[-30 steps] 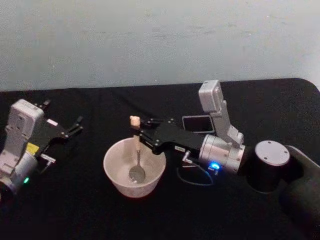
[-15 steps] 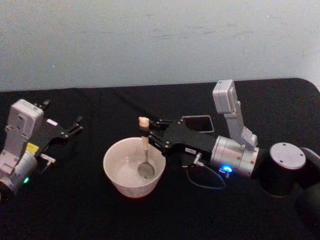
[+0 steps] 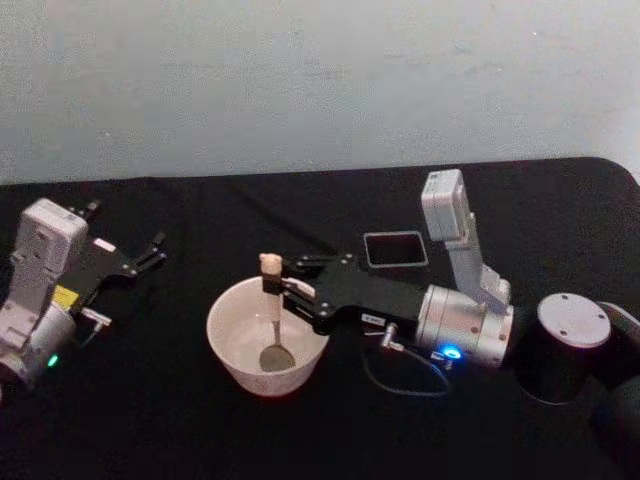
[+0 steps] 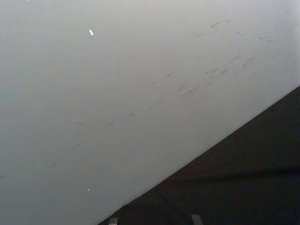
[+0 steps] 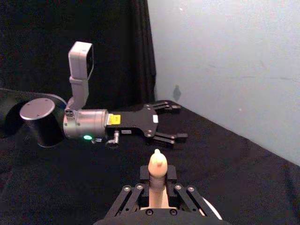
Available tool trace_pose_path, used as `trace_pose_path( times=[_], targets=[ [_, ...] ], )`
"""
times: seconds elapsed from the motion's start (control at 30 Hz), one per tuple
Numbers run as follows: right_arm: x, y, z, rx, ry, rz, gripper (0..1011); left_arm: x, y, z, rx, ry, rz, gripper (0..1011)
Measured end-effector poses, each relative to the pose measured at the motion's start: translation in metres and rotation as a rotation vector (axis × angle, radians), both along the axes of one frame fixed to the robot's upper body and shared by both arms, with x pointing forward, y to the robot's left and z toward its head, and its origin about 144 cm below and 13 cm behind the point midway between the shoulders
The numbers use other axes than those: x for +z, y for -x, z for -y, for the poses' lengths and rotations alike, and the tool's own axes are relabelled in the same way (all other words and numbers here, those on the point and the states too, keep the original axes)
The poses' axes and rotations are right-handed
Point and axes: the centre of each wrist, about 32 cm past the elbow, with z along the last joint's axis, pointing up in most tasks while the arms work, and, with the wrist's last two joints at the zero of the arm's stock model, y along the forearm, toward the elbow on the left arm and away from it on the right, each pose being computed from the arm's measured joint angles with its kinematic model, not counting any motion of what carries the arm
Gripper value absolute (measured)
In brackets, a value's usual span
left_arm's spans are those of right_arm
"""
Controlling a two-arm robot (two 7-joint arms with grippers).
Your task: Pick up the stirring spoon with one hand, stir inside the cup, then place it back in its original position.
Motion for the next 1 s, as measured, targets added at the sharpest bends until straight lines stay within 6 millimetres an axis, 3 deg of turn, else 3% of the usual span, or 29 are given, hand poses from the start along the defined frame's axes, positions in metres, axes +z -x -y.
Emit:
trace_pose_path(
  times=[0.53,1.0],
  targets=[
    [-0.002,-0.02,-0.021,-0.024,0.002,0.03,205,0.0,0.0,0.0,0.0,0.0,0.0,1001],
    [-0.001,-0.03,-0.013,-0.097,0.02,0.044,205,0.0,0.0,0.0,0.0,0.0,0.0,1001]
  ],
)
